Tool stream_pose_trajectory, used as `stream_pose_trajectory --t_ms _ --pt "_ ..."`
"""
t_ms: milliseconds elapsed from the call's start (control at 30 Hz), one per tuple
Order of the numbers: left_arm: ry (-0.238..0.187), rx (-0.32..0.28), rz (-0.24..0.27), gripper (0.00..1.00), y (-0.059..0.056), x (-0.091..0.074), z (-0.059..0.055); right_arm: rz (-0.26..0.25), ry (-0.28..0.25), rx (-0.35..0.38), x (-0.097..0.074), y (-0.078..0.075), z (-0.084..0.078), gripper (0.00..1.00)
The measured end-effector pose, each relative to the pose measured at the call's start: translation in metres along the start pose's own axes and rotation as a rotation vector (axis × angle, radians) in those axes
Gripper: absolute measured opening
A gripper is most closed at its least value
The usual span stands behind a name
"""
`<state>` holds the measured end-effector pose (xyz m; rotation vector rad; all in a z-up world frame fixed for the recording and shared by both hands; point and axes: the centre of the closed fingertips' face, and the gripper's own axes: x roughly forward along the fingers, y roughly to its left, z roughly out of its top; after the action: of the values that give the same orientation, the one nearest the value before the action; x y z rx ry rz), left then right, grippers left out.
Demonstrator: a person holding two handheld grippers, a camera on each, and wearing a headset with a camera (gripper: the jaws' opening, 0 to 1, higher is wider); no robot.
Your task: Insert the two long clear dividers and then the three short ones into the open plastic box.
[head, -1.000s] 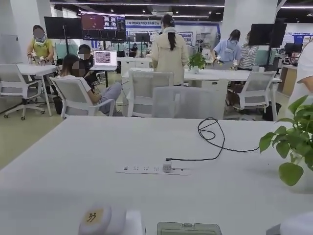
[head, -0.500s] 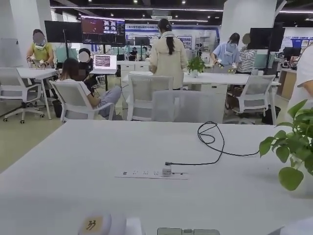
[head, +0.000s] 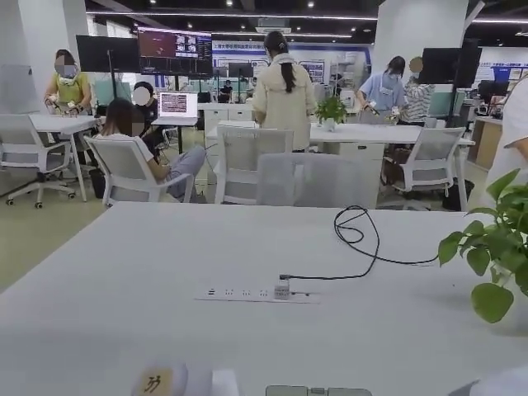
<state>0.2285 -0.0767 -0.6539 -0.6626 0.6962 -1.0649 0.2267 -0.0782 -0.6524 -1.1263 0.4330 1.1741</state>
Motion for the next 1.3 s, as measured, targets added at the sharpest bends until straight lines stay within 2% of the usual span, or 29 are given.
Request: stream_pose_trajectory --t_ms 67,200,233,267,400,567,600,667,700,833,1000,1200,1300 --pt "-0.017 -0.017 -0.005 0.00 0.000 0.000 0.002 -0.004 0.001 0.001 0.000 -0.001 0.000 0.34" --pt "-0.025 0.003 0.006 0.00 0.004 -0.003 0.005 -0.011 -0.023 0.029 -0.004 -0.006 0.003 0.37" --pt "-0.024 0.029 0.010 0.00 0.005 -0.004 0.006 -0.012 -0.031 0.037 -0.006 -0.007 0.004 0.37" --pt "-0.014 0.084 0.020 0.00 0.007 -0.005 0.005 -0.013 -0.051 0.062 -0.009 -0.011 0.006 0.37" --pt "0.024 0.239 0.012 0.00 0.003 -0.007 0.001 0.030 -0.143 0.198 -0.019 -0.019 0.013 0.37" --pt "0.061 0.398 -0.032 0.00 -0.008 -0.006 -0.006 0.132 -0.224 0.292 -0.030 -0.020 0.018 0.35" --pt "0.069 0.427 -0.038 0.00 -0.009 -0.006 -0.007 0.178 -0.236 0.315 -0.033 -0.017 0.018 0.35" --pt "0.075 0.464 -0.071 0.00 -0.017 -0.006 -0.010 0.219 -0.269 0.329 -0.037 -0.017 0.022 0.33" --pt "0.077 0.487 -0.083 0.00 -0.019 -0.006 -0.011 0.251 -0.288 0.359 -0.039 -0.016 0.023 0.33" --pt "0.087 0.568 -0.119 0.00 -0.028 -0.008 -0.013 0.313 -0.314 0.389 -0.044 -0.017 0.026 0.32" --pt "0.093 0.595 -0.138 0.00 -0.033 -0.009 -0.013 0.385 -0.324 0.384 -0.047 -0.010 0.030 0.30" --pt "0.092 0.624 -0.159 0.00 -0.039 -0.010 -0.013 0.437 -0.337 0.395 -0.046 -0.007 0.032 0.27" --pt "0.087 0.630 -0.172 0.00 -0.043 -0.011 -0.013 0.477 -0.336 0.381 -0.048 0.001 0.035 0.23"
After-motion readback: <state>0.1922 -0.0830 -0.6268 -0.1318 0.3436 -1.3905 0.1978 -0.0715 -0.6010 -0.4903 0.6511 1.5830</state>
